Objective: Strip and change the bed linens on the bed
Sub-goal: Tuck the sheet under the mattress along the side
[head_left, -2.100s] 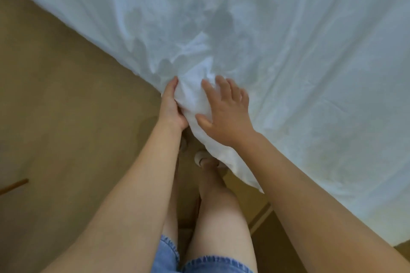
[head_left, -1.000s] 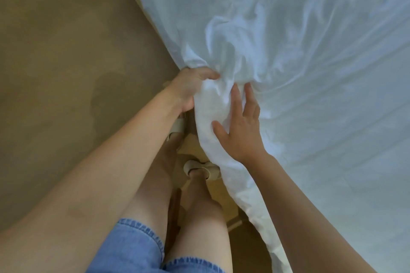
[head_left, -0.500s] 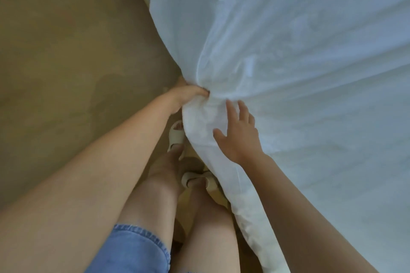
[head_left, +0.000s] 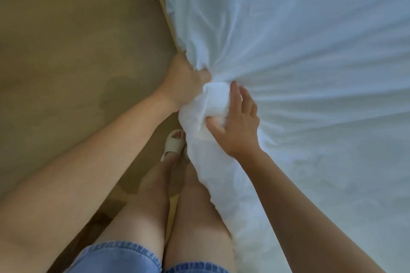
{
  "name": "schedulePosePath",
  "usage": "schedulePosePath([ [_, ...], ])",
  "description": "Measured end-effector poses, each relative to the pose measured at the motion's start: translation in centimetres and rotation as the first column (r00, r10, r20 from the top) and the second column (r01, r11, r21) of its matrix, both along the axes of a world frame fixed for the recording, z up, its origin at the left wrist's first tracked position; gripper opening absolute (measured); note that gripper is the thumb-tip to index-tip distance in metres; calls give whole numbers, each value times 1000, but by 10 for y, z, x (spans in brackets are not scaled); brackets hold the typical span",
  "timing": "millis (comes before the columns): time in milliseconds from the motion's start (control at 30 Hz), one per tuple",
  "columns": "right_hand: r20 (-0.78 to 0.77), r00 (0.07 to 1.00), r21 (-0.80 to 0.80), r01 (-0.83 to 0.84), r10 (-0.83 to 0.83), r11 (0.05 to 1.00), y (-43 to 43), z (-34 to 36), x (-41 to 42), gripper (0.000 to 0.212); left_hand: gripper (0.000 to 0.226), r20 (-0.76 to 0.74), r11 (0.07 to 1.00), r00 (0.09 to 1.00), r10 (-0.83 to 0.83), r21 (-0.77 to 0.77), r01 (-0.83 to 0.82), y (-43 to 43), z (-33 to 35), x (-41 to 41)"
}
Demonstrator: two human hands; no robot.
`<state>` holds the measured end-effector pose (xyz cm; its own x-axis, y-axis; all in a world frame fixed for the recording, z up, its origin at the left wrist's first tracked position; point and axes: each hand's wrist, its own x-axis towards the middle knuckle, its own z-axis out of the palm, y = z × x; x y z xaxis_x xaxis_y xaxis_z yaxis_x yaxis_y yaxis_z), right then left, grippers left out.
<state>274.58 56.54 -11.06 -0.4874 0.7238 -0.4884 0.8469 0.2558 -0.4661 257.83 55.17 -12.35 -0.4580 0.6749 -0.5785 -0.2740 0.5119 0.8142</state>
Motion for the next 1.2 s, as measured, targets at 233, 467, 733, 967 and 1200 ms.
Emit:
schedulePosePath([
  [233,305,914,-202,-211,266,956,18,-42,21,74,46,-172,739,844,-508,-590,325,32,-62,-6],
  [467,80,957,-95,-271,279,958,47,-41,5,65,17,487,978,852,193,-169,-125,45,-41,-62],
  [733,-196,954,45,-223,228,974,88,-13,-68,77,47,575,963,775,262,-96,-253,88,-21,-76],
  [967,-317,941,64,141,-114,988,103,8,-108,77,20,-33,963,971,-238,-136,231,114,22,-69],
  [1200,128,987,-2,97,-96,995,111,-7,-126,84,35,-256,935,966,25,-336,-113,69,-22,-86],
])
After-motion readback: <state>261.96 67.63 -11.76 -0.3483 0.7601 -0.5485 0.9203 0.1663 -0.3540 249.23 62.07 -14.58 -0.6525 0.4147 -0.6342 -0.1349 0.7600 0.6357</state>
